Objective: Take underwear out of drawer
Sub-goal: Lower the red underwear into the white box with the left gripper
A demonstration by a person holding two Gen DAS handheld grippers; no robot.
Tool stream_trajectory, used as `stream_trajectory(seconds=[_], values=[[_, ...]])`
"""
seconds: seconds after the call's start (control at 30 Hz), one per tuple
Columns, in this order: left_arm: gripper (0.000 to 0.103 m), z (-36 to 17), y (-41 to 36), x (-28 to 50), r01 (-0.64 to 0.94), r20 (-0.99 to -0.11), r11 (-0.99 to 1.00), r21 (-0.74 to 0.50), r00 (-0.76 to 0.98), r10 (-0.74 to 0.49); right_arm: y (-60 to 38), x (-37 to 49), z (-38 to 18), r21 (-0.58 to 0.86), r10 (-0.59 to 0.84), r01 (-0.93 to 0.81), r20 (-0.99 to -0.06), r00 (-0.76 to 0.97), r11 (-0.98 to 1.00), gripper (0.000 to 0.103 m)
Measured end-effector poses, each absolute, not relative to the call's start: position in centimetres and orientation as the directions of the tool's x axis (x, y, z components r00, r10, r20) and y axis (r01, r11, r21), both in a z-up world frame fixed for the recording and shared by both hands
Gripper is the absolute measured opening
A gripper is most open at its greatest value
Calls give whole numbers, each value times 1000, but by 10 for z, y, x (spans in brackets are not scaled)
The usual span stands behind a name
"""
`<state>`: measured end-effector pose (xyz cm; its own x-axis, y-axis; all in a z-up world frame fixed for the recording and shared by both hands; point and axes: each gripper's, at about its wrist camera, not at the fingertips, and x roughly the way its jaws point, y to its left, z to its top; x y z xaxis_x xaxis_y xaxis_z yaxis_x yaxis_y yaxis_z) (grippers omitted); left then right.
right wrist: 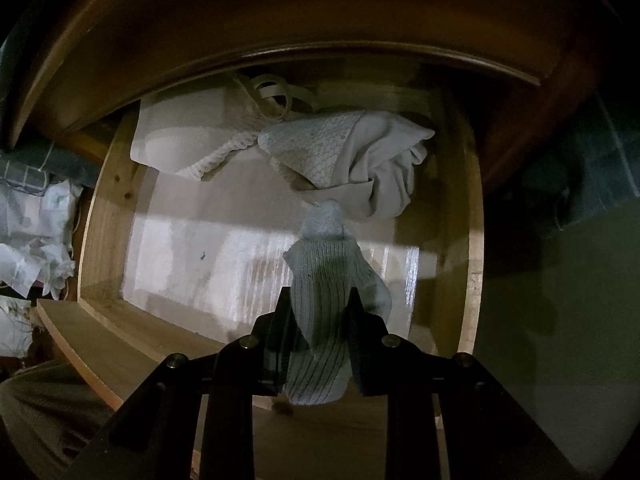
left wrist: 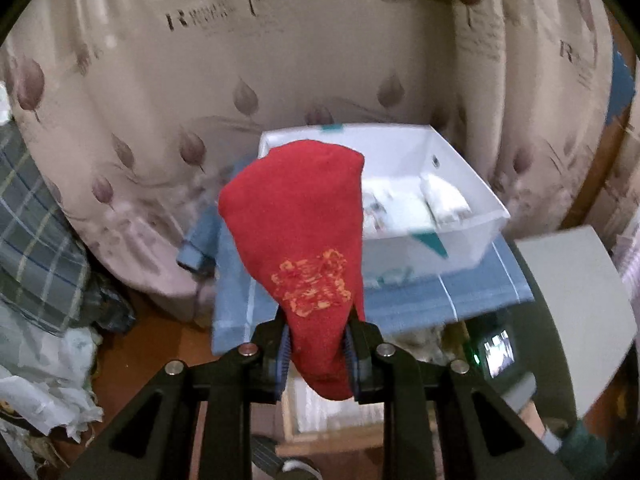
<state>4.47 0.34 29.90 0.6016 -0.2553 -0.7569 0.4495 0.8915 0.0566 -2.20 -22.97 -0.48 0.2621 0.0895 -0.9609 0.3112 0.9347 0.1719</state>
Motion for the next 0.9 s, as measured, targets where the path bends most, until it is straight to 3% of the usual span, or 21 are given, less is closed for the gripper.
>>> stream_trajectory(seconds=[0.23,0.4,0.9], values=[[23,321,-27,82,445,-716,886,134,661,-224,-226,-21,-4,168,85,308,-960,266,936,23],[23,318,-43,117,431,-720,895,111,655,-227,-227,-21,-2,179,94,308,-958,272,934,23],[23,258,-67,178,412,-781,894,175,611,-129,-225,-19,-1,173,88,304,-957,275,937,23]])
